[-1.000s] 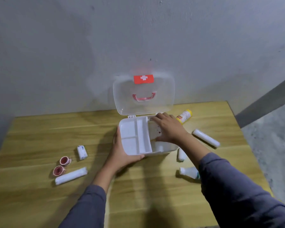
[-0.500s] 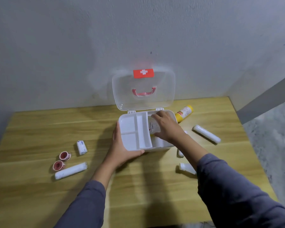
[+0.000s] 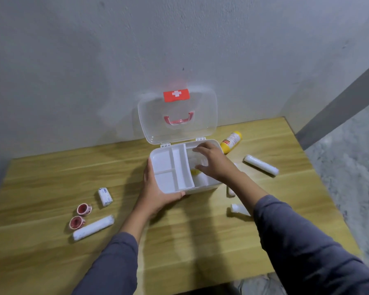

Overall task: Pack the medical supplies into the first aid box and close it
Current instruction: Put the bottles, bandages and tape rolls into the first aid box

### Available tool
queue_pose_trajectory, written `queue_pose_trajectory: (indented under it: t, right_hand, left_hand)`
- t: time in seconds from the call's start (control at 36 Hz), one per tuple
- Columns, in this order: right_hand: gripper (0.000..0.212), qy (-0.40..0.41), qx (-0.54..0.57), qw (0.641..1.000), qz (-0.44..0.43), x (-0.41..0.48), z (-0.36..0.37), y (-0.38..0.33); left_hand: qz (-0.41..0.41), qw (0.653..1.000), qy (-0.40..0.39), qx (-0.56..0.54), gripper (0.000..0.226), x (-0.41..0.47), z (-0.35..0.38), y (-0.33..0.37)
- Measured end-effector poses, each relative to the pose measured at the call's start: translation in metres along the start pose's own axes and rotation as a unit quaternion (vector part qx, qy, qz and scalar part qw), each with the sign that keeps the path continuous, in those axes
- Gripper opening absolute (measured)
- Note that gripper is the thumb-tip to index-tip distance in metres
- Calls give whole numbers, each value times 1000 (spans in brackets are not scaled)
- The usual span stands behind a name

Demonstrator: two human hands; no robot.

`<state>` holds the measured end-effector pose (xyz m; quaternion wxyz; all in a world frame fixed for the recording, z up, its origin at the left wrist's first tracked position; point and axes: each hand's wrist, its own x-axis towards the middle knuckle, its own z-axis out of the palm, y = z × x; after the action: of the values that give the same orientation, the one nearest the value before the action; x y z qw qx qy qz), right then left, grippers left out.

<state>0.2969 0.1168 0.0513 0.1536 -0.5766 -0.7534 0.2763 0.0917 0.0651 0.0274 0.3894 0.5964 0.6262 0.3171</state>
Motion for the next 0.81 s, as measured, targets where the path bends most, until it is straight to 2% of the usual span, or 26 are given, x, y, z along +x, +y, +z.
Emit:
queue_pose_trajectory:
  t: [0.14, 0.31, 0.36, 0.42, 0.5, 0.56, 0.64, 0.72, 0.81]
  right_hand:
    - [35, 114, 43, 993, 6, -44, -21, 9]
    - [26, 213, 83, 971, 70, -117, -7, 33]
    - [26, 192, 90, 971, 107, -138, 6, 42]
    - [30, 125, 76, 981, 131, -153, 22, 51]
    - [40, 37, -55, 986, 152, -161, 42, 60]
    - [37, 40, -99, 981, 164, -157, 50, 62]
    - [33, 65, -83, 977, 188, -150, 53, 64]
    - [28, 170, -27, 966, 191, -144, 46, 63]
    - [21, 310, 101, 923, 202, -133, 22, 43]
  left_hand:
    - [-7, 1000, -10, -3, 131, 3, -3, -5]
    - [15, 1000, -9, -15, 122, 6, -2, -6]
    - [21, 1000, -8, -14, 124, 9, -2, -10]
    - [31, 999, -8, -19, 123, 12, -1, -12]
    - [47, 998, -6, -28, 118, 13, -1, -11]
    - [55, 998, -9, -37, 113, 13, 0, -10]
    - [60, 998, -8, -35, 116, 15, 0, -12]
    - [62, 997, -9, -35, 116, 18, 0, -14]
    - [66, 997, -11, -41, 116, 19, 0, -14]
